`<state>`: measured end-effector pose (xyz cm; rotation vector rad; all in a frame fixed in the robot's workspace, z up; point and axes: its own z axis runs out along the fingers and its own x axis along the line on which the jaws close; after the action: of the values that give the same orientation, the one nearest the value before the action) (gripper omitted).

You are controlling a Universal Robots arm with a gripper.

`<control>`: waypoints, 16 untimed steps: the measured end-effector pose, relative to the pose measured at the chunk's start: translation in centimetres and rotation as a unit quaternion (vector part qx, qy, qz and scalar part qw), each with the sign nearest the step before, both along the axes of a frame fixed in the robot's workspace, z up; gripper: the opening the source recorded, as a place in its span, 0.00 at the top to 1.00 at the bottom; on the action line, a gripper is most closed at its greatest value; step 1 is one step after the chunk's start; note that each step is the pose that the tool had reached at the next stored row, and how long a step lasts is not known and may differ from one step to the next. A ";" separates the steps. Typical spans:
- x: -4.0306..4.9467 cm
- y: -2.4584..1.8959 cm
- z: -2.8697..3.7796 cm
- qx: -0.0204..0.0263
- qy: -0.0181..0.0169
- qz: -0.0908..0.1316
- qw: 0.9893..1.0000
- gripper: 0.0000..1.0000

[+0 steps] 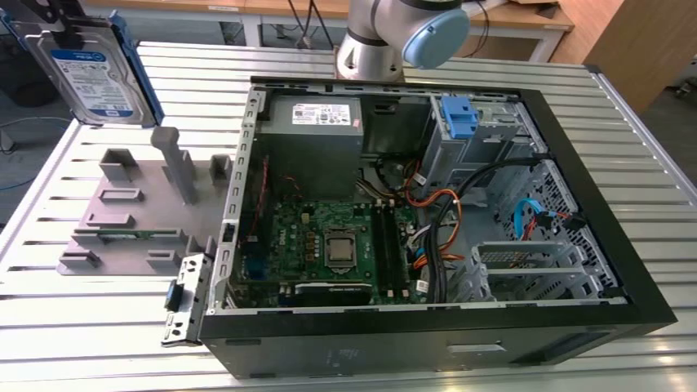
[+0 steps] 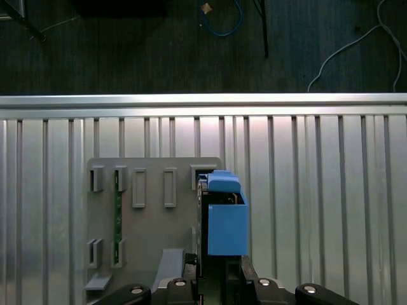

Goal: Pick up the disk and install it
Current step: 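Pick up the disk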

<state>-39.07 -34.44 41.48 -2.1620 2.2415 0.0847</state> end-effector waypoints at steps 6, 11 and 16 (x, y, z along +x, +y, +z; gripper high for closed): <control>0.00 0.00 0.09 0.000 0.000 0.000 1.000 0.65; 0.00 0.00 0.26 0.000 0.000 0.000 1.000 0.65; 0.00 0.00 0.49 0.000 0.000 0.000 1.000 0.65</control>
<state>-39.06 -34.44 41.97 -2.1621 2.2417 0.0848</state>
